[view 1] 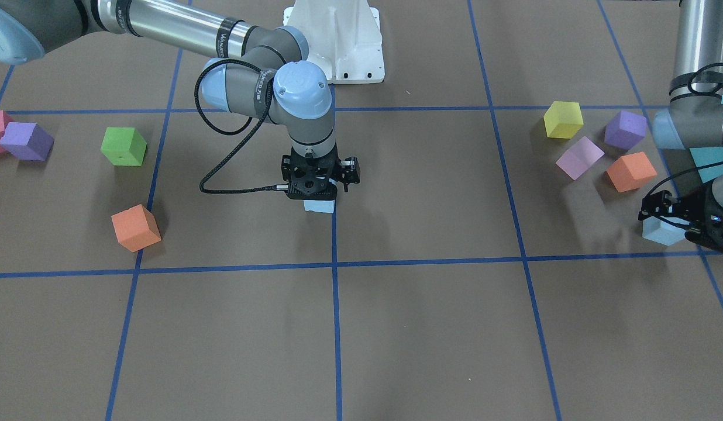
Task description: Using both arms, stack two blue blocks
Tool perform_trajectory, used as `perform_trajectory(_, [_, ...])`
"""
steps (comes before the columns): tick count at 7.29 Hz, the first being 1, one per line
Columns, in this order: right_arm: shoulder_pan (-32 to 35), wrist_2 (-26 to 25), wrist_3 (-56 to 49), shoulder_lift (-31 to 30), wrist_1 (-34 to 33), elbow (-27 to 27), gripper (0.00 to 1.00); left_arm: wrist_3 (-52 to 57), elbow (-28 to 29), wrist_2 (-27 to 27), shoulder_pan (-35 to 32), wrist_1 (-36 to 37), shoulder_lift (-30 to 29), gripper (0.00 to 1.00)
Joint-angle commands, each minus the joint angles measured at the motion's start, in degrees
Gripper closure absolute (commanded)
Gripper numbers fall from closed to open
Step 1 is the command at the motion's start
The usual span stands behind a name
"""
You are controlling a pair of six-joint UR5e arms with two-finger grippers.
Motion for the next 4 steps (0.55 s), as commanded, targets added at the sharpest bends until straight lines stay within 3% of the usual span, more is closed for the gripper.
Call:
perform_trajectory(1, [6.3,7.7,-1.1,-1.8,-0.4,3.3,0.00,0.0,0.2,0.0,0.2,-0.4,-0.1,0.23])
perform_trajectory(3, [11.7,9.9,-10.6,-6.2,-7.1,9.2,0.00,-0.1,0.3,0.0,0.5,-0.5,-0.2,0.36])
perform_trajectory(4, [15.8,12.5,-17.9,-9.3,-12.1,13.0,0.00,-0.6,-0.2,-0.1,0.5,-0.4,-0.7,0.37])
